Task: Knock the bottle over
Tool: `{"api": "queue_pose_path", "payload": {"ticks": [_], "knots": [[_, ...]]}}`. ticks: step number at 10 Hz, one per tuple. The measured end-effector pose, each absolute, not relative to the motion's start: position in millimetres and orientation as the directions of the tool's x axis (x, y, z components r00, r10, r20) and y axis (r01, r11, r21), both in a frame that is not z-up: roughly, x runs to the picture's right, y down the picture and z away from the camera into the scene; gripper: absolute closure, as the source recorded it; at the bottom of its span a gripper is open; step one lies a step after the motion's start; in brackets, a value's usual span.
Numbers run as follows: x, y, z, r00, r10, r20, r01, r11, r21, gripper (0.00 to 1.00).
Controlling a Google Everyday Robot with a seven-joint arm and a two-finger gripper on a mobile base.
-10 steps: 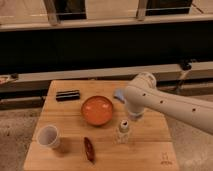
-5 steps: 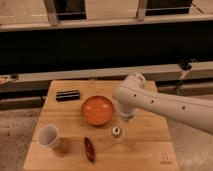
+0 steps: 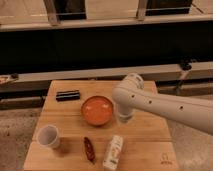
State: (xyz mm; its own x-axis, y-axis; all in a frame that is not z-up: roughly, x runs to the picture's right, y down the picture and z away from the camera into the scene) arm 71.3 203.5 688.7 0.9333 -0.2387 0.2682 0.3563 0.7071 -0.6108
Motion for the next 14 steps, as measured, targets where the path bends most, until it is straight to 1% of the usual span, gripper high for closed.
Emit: {"api": "queue_pose_path", "payload": {"ticks": [2,4,5,6,8,9,10,11,12,14], "knots": [[63.3,206.3,687.4,0.927,-0.249,0.281,0.372,0.702,-0.607,0.68],[67.5,212.1,681.4,0.928,-0.248,0.279,0.371,0.697,-0.613,0.49],[64.1,212.6,680.6,0.926,-0.247,0.284,0.374,0.696,-0.613,0.44],[60.0,206.1,685.1,0.924,-0.255,0.284,0.379,0.698,-0.607,0.43],[47.3,190.9,695.2,0.919,-0.267,0.291,0.393,0.697,-0.6,0.5],[48.3,189.7,696.0,0.918,-0.27,0.29,0.394,0.697,-0.599,0.47],[50.9,190.3,695.0,0.918,-0.271,0.29,0.395,0.697,-0.599,0.41],[54.3,193.3,691.9,0.919,-0.27,0.288,0.393,0.695,-0.602,0.31],[51.1,192.5,691.8,0.918,-0.272,0.289,0.395,0.694,-0.602,0.29],[38.3,180.1,700.6,0.917,-0.271,0.293,0.397,0.698,-0.597,0.39]]}}
